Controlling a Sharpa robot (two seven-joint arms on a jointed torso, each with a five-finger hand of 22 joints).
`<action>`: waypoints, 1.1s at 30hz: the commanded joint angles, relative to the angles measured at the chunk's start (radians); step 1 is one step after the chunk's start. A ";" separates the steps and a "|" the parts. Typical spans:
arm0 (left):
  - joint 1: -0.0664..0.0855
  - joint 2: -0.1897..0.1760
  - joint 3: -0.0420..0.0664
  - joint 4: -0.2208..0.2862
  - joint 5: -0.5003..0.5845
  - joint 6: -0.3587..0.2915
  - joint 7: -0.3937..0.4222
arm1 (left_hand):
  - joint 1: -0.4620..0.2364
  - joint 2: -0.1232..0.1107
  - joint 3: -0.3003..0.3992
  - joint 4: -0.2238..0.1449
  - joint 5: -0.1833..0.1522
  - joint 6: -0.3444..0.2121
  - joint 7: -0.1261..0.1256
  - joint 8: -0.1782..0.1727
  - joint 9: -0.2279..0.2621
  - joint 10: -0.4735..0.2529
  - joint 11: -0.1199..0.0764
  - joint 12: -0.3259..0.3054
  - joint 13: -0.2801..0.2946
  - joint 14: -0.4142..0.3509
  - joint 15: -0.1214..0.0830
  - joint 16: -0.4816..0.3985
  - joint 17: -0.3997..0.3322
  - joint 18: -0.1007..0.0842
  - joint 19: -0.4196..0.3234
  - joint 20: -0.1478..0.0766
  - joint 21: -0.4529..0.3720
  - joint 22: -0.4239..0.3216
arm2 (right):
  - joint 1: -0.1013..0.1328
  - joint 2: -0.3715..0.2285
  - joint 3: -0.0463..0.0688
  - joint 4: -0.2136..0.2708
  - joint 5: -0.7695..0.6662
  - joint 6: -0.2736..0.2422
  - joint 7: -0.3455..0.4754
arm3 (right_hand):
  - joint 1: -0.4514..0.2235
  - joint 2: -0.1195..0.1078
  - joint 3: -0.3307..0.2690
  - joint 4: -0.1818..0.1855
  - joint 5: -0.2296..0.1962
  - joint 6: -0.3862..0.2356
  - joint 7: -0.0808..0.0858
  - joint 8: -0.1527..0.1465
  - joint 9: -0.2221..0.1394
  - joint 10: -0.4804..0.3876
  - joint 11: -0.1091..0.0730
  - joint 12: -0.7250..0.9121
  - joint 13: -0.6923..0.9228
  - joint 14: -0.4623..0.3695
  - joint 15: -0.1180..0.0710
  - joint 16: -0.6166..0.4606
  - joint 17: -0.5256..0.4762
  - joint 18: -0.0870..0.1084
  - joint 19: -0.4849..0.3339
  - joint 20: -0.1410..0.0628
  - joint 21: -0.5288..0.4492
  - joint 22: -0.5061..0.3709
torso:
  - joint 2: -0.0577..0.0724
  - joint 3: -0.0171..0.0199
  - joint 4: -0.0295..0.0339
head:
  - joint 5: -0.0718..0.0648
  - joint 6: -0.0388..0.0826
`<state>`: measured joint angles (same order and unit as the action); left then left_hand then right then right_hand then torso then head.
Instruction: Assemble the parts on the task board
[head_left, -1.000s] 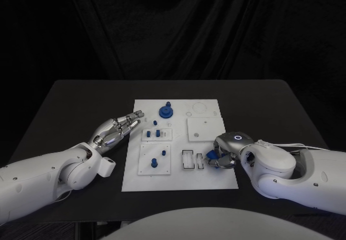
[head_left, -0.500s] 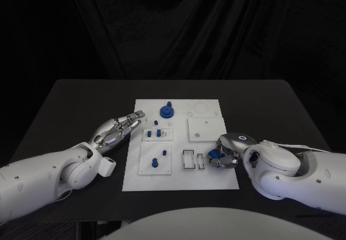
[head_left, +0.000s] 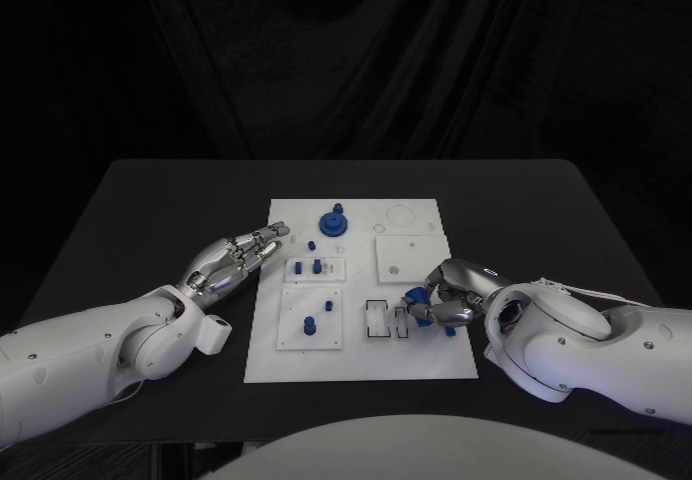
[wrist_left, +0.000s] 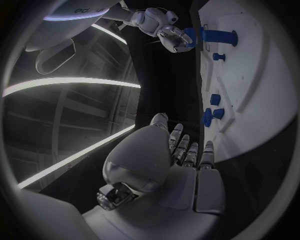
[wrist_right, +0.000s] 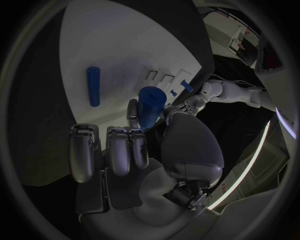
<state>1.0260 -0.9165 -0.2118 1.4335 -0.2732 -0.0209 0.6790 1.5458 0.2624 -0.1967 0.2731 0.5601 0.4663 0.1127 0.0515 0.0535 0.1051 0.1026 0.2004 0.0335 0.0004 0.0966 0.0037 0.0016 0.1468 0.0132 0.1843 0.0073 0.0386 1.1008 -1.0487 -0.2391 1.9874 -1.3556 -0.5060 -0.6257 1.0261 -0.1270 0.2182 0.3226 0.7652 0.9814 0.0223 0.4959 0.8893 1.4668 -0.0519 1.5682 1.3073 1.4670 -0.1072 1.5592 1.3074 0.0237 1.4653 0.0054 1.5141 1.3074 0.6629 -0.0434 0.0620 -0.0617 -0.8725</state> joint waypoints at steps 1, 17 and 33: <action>-0.001 0.002 0.001 0.004 0.001 0.009 0.057 | 0.009 -0.002 0.005 0.001 0.007 0.000 0.006 0.002 -0.002 0.002 0.008 0.000 0.001 0.000 0.010 -0.004 -0.002 0.009 0.002 0.008 0.005 0.001 | 0.003 0.008 0.000 0.000 0.133 -0.052 0.037 | -0.024 -0.003 0.024 -0.034 -0.035 0.006 -0.014 -0.002 0.003 0.104 -0.006 0.003 0.264 0.096 -0.007 -0.005 0.226 -0.007 0.076 -0.007 -0.003 0.241 | -0.001 -0.0026 0.0033 | 0.000 0.000; -0.001 0.011 0.001 -0.002 0.001 0.016 0.052 | 0.010 -0.002 0.007 0.001 0.007 0.000 0.008 0.002 -0.002 0.001 0.008 -0.001 0.001 0.000 0.011 -0.004 -0.002 0.009 0.002 0.009 0.005 0.001 | 0.004 0.063 -0.001 -0.032 0.179 -0.006 0.047 | -0.081 0.020 -0.010 -0.032 -0.158 0.004 -0.008 -0.023 0.021 0.104 0.000 0.003 0.264 0.090 -0.002 -0.020 0.195 0.000 0.064 -0.003 -0.027 0.232 | 0.003 -0.0021 0.0008 | 0.011 0.000; -0.002 0.014 0.001 -0.005 0.001 0.023 0.048 | 0.010 -0.002 0.007 0.001 0.007 0.000 0.008 0.002 -0.002 0.001 0.008 -0.001 0.000 0.000 0.011 -0.004 -0.002 0.009 0.002 0.009 0.005 0.002 | -0.006 0.095 -0.001 -0.051 0.181 0.009 0.050 | -0.111 0.048 -0.073 -0.031 -0.296 -0.010 0.003 -0.061 0.016 0.104 0.009 0.003 0.264 0.088 0.005 -0.026 0.182 0.003 0.058 0.004 -0.042 0.227 | 0.002 -0.0014 -0.0002 | 0.023 0.000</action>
<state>1.0257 -0.9046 -0.2120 1.4277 -0.2733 -0.0122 0.6791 1.5458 0.2624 -0.1967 0.2731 0.5641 0.4663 0.1128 0.0515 0.0534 0.1038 0.1039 0.2004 0.0335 0.0004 0.1038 0.0037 0.0009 0.1468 0.0169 0.1880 0.0073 0.0388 1.0982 -0.9547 -0.2405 1.9360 -1.1782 -0.5089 -0.5857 0.9224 -0.0776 0.1498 0.2909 0.4799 0.9728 0.0225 0.4374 0.9064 1.4669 -0.0522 1.5682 1.3079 1.4670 -0.1074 1.5364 1.3073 0.0236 1.4653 0.0055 1.4751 1.3073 0.6651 -0.0450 0.0628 -0.0398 -0.8725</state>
